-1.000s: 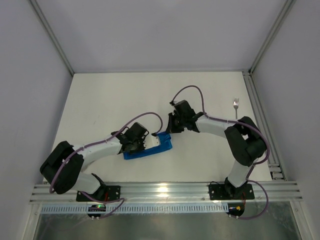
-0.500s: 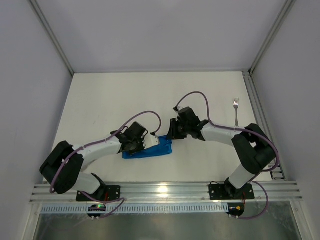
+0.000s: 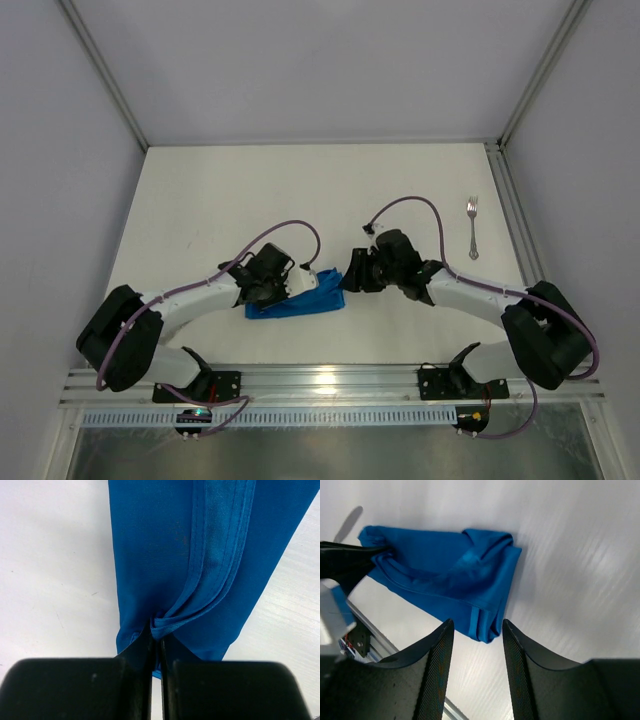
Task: Fold the napkin into a case and place the utensils inside
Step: Fold the 2/3-rectangle-folded napkin at the center of the board.
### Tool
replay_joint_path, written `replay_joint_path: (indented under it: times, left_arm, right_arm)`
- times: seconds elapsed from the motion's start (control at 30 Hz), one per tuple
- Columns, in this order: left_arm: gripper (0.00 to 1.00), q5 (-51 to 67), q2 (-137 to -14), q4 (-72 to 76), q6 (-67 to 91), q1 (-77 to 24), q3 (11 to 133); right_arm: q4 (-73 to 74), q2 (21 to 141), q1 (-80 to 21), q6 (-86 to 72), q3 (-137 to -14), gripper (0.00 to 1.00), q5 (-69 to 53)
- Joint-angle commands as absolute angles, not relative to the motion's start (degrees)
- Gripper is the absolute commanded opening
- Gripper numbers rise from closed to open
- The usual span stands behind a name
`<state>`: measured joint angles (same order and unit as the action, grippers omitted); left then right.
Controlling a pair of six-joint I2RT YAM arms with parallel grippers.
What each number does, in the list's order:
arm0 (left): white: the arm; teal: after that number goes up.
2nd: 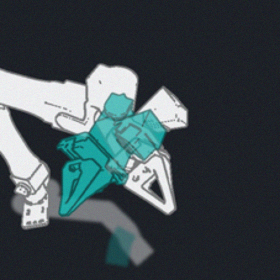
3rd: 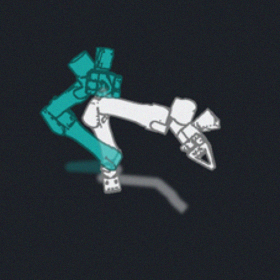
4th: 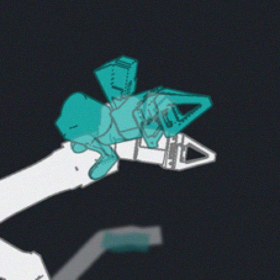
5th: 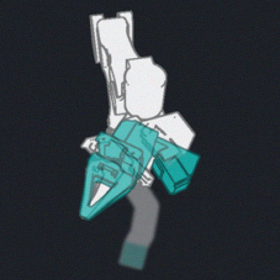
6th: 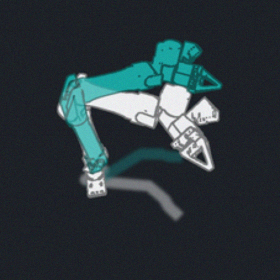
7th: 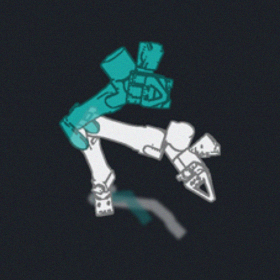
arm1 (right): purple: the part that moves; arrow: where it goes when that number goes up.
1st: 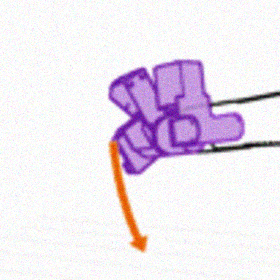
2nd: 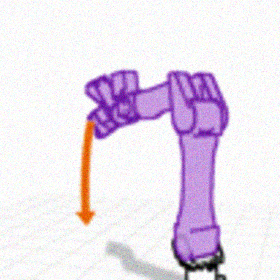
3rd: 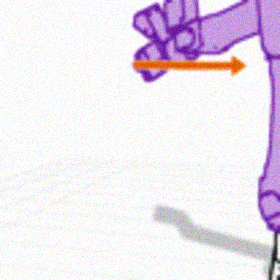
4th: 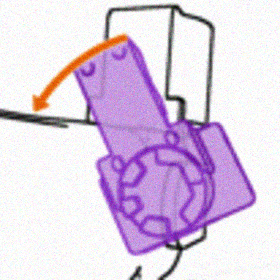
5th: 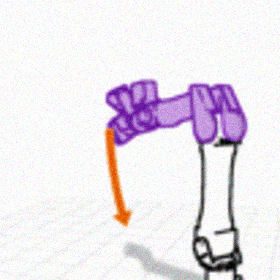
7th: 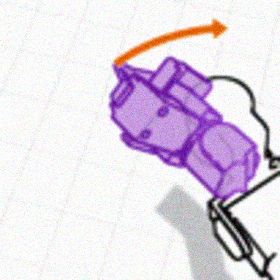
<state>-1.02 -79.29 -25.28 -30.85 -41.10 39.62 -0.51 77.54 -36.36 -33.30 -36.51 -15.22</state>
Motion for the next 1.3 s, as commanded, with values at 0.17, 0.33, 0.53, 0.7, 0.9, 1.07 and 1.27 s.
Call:
replay_joint_path:
  times: [0.17,0.33,0.53,0.7,0.9,1.07,1.27]
  left_arm:
    - [0.0,1.9,-77.3,-25.7,-29.2,-40.8,39.6]
    - [0.0,2.2,-77.2,-25.7,-29.0,-40.7,39.2]
    - [0.0,3.2,-76.8,-25.5,-28.7,-40.4,38.9]
    - [0.0,4.6,-75.1,-25.8,-29.5,-40.4,39.3]
    - [0.0,3.3,-75.0,-24.7,-31.2,-40.4,41.1]
    - [0.0,2.8,-74.2,-25.2,-32.9,-40.4,41.0]
    - [0.0,2.4,-73.3,-25.6,-37.0,-41.7,39.5]
  right_arm:
    - [-9.6,84.6,-39.5,-37.2,-33.3,0.48,-17.8]
    - [-11.0,86.3,-39.6,-38.7,-31.1,0.4,-16.6]
    - [-11.7,87.4,-39.6,-39.1,-29.8,0.19,-15.6]
    - [-13.1,90.0,-39.6,-41.2,-32.2,0.06,-15.2]
    - [-14.3,93.2,-38.1,-44.4,-35.0,0.04,-15.5]
    - [-14.4,95.1,-35.7,-44.6,-37.0,0.04,-15.4]
    - [-12.7,100.7,-33.5,-43.1,-41.2,0.04,-18.3]
